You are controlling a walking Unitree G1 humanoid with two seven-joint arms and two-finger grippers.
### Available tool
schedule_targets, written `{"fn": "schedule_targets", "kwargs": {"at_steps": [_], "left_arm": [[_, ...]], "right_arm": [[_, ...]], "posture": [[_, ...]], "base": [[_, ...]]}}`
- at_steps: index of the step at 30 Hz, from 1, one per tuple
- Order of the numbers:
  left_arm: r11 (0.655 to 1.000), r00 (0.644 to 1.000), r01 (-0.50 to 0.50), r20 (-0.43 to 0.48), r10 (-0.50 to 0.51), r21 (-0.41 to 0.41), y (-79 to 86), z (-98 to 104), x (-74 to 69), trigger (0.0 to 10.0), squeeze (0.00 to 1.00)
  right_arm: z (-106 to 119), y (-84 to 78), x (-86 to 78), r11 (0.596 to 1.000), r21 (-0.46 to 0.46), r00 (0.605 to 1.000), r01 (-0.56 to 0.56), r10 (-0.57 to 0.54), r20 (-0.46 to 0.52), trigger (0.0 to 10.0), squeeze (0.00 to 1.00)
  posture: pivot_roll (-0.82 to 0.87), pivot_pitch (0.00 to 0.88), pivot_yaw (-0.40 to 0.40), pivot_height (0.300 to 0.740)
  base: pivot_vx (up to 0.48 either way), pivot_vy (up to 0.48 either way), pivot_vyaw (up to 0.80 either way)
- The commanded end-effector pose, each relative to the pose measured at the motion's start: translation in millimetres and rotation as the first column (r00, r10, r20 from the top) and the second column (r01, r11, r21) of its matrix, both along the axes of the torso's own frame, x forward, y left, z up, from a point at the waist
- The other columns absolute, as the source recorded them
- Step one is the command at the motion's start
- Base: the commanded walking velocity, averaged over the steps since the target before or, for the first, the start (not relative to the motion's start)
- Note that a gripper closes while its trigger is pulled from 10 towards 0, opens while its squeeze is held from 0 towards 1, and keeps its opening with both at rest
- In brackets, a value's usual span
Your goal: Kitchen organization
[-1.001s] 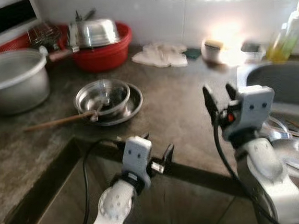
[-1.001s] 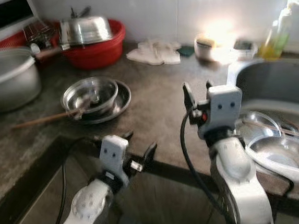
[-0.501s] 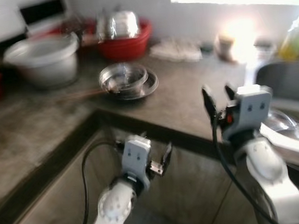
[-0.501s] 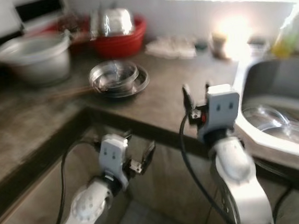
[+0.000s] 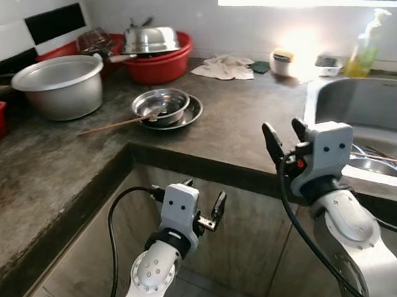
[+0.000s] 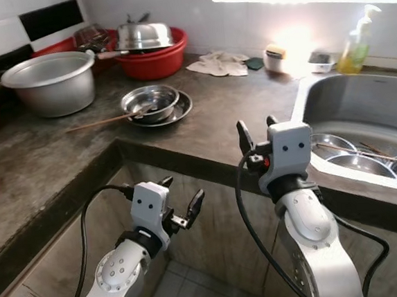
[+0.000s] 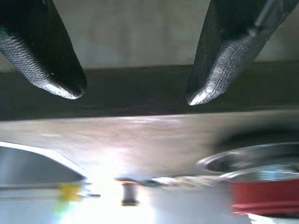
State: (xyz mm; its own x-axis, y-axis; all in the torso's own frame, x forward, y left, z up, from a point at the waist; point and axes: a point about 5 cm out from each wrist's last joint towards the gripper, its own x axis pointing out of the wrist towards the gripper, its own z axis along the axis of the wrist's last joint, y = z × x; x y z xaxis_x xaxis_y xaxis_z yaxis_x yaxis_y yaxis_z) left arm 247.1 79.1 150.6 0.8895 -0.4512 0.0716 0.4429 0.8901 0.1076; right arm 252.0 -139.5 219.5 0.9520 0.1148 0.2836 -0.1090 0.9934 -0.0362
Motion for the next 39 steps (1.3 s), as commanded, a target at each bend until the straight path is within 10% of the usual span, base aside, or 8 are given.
{"fn": "schedule_targets", "kwargs": {"at_steps": [1,39], "left_arm": [[0.999,0.999,-0.038,0.031,0.038,0.010,4.7,5.0,1.7,10.0,0.00],[0.992,0.991,-0.127,0.044,0.127,0.010,13.9,5.1,7.8,10.0,0.00]], "right_arm": [[1.4,3.5,1.7,1.000,-0.006,1.000,-0.014,0.014,0.008,10.0,0.00],[3.4,-7.6,12.3,1.000,-0.018,1.000,-0.022,0.022,0.020,10.0,0.00]], "posture": [[0.05,0.068,-0.018,0.740],[0.05,0.051,-0.021,0.740]], "base": [[0.000,0.000,0.80],[0.102,0.000,0.19]]}}
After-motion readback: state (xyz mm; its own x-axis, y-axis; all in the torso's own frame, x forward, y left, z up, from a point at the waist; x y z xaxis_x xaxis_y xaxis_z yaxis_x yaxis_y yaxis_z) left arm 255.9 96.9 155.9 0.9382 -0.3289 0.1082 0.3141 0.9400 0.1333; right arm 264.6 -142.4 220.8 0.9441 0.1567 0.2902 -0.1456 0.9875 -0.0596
